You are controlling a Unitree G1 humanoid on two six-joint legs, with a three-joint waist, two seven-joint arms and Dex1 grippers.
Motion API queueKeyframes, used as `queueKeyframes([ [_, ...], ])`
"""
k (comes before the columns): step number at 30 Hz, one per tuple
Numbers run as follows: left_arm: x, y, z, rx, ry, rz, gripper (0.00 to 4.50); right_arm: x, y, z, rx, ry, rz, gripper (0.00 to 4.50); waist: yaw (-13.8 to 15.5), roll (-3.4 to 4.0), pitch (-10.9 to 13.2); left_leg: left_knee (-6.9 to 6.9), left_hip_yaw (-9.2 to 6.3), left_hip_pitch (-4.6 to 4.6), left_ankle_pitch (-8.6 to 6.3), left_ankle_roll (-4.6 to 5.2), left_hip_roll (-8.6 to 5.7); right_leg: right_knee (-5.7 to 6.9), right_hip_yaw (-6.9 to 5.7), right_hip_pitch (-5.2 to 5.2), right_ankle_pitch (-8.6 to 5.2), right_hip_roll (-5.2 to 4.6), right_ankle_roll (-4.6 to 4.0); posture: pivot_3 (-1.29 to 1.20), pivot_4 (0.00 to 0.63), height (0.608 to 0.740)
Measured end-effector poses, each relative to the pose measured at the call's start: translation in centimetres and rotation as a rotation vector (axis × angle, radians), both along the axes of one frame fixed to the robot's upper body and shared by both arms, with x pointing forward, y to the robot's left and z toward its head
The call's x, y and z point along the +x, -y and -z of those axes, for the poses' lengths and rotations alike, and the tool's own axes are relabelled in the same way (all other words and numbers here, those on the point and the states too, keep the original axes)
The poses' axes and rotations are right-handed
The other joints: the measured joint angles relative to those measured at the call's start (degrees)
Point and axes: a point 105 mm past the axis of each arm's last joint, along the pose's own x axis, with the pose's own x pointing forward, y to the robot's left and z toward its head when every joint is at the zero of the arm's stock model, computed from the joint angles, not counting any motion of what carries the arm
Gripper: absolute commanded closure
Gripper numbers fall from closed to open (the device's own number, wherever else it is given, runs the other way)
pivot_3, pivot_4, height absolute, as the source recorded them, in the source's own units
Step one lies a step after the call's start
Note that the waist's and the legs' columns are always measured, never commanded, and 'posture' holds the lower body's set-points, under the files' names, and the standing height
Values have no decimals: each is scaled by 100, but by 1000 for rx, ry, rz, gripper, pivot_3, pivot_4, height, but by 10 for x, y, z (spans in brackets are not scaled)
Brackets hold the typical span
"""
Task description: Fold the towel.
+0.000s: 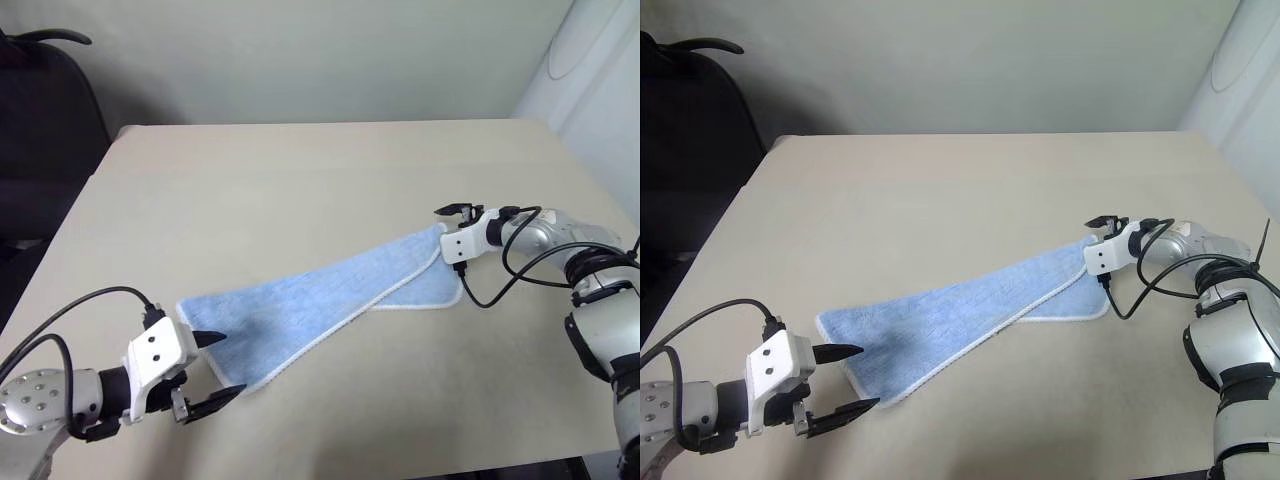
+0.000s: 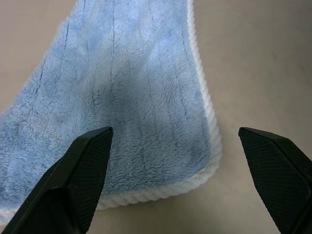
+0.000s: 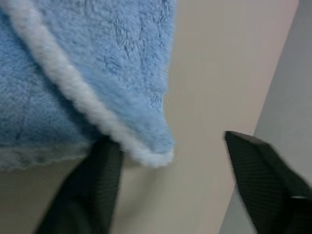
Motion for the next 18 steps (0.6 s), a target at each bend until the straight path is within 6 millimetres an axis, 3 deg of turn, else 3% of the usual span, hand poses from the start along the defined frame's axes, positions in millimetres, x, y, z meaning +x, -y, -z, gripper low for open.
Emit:
queueKeyframes([
  [7, 5, -7, 0, 21, 26, -18, 0, -2, 0, -1, 2, -5, -18, 4443, -3, 0, 0, -2, 0, 0, 0, -1, 0, 0, 0, -1, -1, 0, -1, 0, 150, 740],
  [14, 13, -10, -8, 34, 91, 29, 0, -5, 7, -1, 34, -7, 5, 4482, -3, 0, 0, -4, 1, -1, -1, -1, 1, -1, 0, -3, -1, 0, -2, 0, 150, 740],
  [18, 5, -15, -7, 60, 18, 103, 0, -6, 9, 2, 72, -12, 22, 4482, -8, 0, 0, -6, 1, -6, -2, -3, 1, 0, 1, -9, -2, 1, -3, 0, 150, 740],
])
